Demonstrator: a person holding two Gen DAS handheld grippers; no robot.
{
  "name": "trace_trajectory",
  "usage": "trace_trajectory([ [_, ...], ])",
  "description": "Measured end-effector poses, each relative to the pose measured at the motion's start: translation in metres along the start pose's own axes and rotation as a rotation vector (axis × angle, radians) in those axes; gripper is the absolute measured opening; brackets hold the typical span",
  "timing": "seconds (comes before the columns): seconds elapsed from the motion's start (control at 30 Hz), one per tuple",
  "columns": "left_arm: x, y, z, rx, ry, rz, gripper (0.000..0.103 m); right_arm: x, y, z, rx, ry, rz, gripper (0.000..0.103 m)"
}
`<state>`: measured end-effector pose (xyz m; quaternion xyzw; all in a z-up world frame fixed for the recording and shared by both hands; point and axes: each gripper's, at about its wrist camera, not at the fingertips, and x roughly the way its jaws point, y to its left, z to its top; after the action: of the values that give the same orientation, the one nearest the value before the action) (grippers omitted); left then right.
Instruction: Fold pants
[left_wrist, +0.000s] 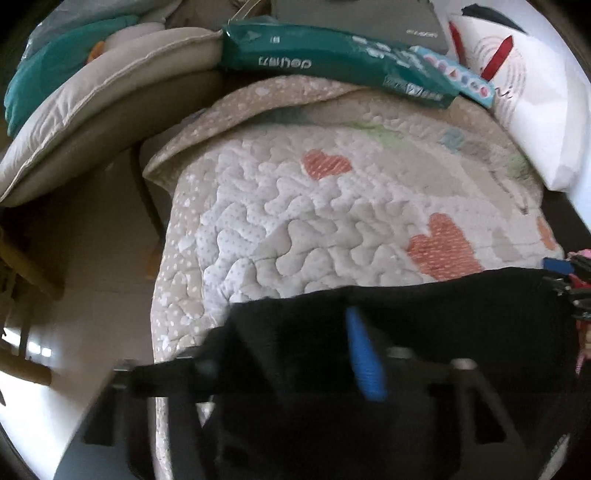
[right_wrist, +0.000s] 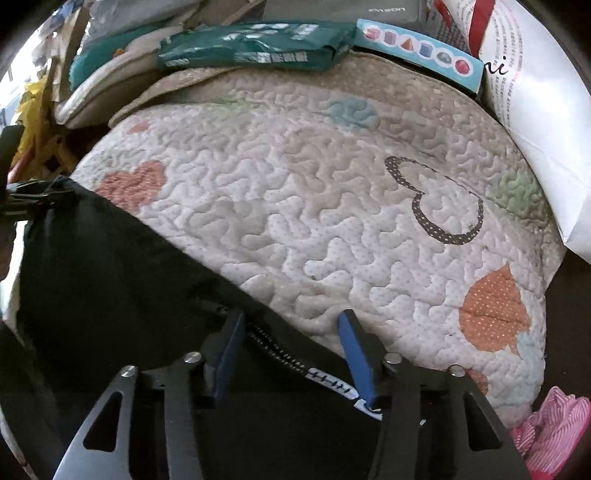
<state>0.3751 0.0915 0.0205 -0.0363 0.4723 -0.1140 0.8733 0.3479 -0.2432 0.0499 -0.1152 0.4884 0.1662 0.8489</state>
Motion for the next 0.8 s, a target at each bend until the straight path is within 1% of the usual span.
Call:
trace_trajectory([
  [0.03,-0.002,0.002,0.001,-0.002,0.002,0.001,0.031,-0.002,0.000,-0.001,-0.001,-0.006,0.013,0.053],
  [0.1,-0.002,0.007,0.002,-0.015,0.011,-0.019,0.030,0.002,0.003,-0.003,-0.015,0.010,0.012,0.053],
  [0.2,0.000,0.001,0.001,0.005,0.007,0.004,0.031,0.011,0.006,-0.001,-0.038,0.033,-0.009,0.053],
  [0.3,0.004,-0.002,0.001,0.011,0.002,0.018,0.034,0.014,0.003,0.001,-0.030,0.045,0.006,0.054],
  [0.33,0.003,-0.002,0.001,0.013,0.002,0.022,0.030,0.013,0.003,0.001,-0.026,0.047,0.010,0.050],
  [0.37,0.001,-0.003,0.002,0.016,-0.001,0.024,0.025,0.012,0.004,0.000,-0.024,0.047,0.008,0.027],
  [0.4,-0.001,-0.005,0.002,0.024,-0.007,0.021,0.014,0.010,0.006,-0.001,-0.028,0.046,0.009,0.015],
  [0.43,-0.005,-0.009,0.001,0.036,-0.014,0.022,0.013,0.008,0.008,-0.002,-0.027,0.051,0.014,0.013],
  [0.47,-0.009,-0.012,0.001,0.048,-0.028,0.039,0.013,0.006,0.010,-0.003,-0.026,0.046,0.006,0.011],
  [0.53,-0.022,-0.017,-0.001,0.059,-0.060,0.054,0.012,-0.001,0.012,-0.005,-0.013,0.031,-0.002,0.009],
  [0.67,-0.056,-0.019,-0.007,0.041,-0.125,0.039,0.012,-0.026,0.015,-0.012,0.023,-0.013,0.001,0.007],
  [0.8,-0.092,-0.027,-0.021,0.068,-0.165,0.045,0.012,-0.053,0.022,-0.023,0.035,-0.035,-0.007,0.006],
])
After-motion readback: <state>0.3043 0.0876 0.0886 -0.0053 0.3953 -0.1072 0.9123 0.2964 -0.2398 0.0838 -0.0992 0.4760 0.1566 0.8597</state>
